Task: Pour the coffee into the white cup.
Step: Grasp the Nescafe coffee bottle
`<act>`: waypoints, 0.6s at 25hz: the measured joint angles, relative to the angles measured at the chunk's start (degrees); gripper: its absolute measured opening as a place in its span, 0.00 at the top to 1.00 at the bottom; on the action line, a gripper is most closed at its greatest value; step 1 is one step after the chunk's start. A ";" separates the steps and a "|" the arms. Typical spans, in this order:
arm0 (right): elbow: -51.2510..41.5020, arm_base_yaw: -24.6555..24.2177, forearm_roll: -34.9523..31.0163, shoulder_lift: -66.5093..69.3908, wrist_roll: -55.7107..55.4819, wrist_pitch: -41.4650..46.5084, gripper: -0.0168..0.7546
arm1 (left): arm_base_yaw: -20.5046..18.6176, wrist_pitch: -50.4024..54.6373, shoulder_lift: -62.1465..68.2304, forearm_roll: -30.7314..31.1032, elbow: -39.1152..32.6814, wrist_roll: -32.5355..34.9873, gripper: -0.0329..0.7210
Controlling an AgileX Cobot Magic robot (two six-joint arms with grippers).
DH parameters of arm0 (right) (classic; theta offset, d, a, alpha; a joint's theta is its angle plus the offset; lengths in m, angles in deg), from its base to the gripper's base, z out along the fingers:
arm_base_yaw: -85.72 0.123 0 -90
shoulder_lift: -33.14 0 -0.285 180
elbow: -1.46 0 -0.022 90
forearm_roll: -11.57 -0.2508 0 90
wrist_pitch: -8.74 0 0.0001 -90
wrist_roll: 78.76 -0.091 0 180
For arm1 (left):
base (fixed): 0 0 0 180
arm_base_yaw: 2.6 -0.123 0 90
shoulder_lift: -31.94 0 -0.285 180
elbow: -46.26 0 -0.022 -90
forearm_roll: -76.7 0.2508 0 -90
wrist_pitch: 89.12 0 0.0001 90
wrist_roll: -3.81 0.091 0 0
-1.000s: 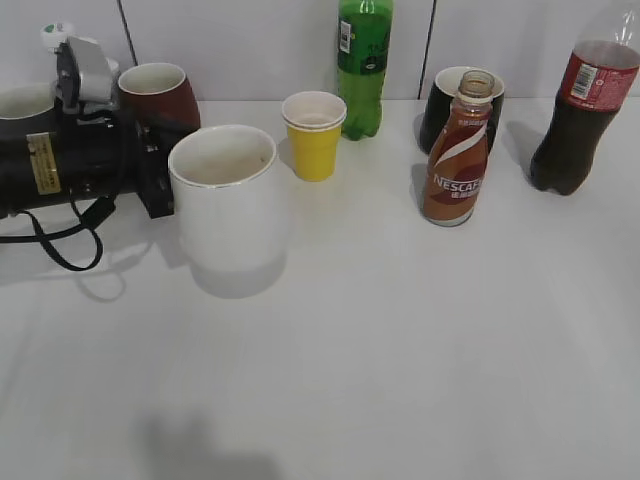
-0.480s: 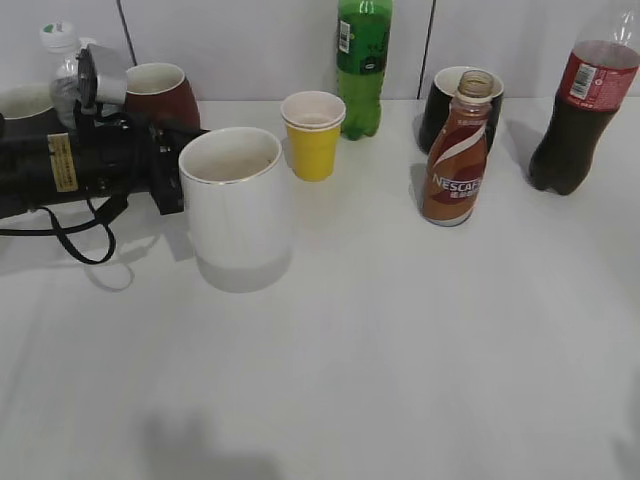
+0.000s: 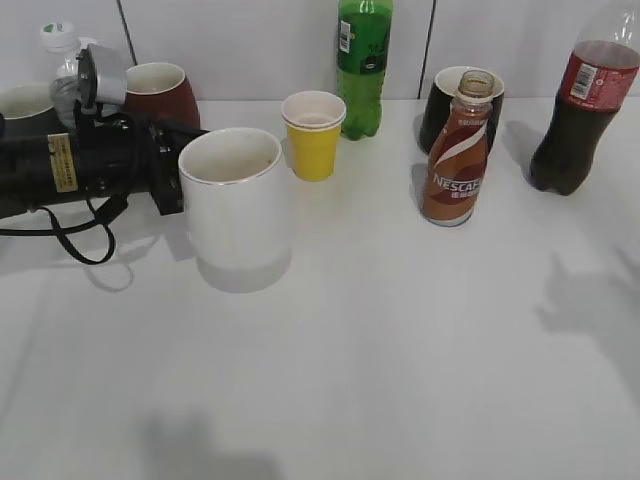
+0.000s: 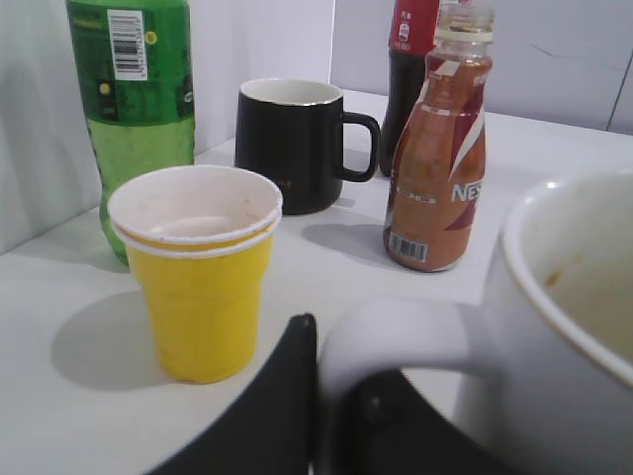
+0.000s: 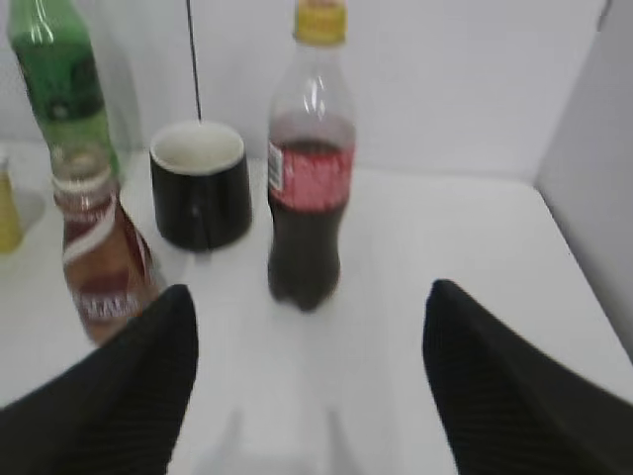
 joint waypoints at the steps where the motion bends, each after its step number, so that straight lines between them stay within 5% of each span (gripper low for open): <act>1: -1.72 0.00 -0.29 1.54 0.04 -4.91 0.26 | 0.00 0.00 0.00 0.00 0.00 0.00 0.91; 7: -12.20 0.00 0.84 12.38 -3.95 -28.01 0.27 | 0.00 0.00 0.00 0.00 0.00 0.00 0.91; 15: -14.82 0.00 20.71 35.26 -14.98 -55.38 0.26 | 0.00 0.10 0.00 0.02 0.00 -0.11 0.91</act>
